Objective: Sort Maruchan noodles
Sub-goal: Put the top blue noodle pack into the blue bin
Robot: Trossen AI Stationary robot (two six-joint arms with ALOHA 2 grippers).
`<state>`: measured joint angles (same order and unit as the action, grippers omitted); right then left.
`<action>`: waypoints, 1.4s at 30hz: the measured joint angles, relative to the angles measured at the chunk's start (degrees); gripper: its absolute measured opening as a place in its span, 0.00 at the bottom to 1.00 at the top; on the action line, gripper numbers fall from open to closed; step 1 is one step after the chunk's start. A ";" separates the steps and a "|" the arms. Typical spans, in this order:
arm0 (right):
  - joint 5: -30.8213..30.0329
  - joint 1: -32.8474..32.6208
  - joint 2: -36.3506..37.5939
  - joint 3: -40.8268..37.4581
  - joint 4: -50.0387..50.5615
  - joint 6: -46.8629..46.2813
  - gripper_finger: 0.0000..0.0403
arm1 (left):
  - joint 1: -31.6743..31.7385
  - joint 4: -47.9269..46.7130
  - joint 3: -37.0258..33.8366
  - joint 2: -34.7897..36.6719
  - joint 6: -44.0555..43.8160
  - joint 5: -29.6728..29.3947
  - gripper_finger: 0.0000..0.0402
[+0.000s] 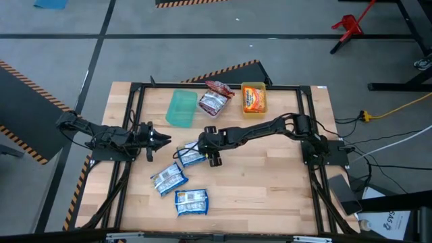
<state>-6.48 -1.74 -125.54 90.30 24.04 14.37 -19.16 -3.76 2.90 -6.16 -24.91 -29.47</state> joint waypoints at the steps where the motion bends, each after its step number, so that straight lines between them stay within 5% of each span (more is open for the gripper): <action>1: 0.01 0.00 0.00 0.00 -0.05 0.22 0.41 | 0.00 0.00 0.00 0.00 0.00 0.00 0.22; 9: 0.04 0.00 0.00 0.00 -0.41 0.92 0.02 | 0.00 -0.01 0.00 -0.01 -0.04 0.00 0.22; 32: -3.36 1.04 3.63 6.02 5.38 -3.59 0.00 | 0.02 -1.96 0.81 -1.43 -3.40 6.18 0.22; 42: -6.41 1.40 3.89 15.46 21.97 -5.08 0.08 | -0.02 -21.75 22.66 -18.64 -2.59 11.32 0.22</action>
<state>-12.89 -0.34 -121.64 105.76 46.01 9.29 -19.18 -25.52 25.55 -24.80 -27.50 -18.15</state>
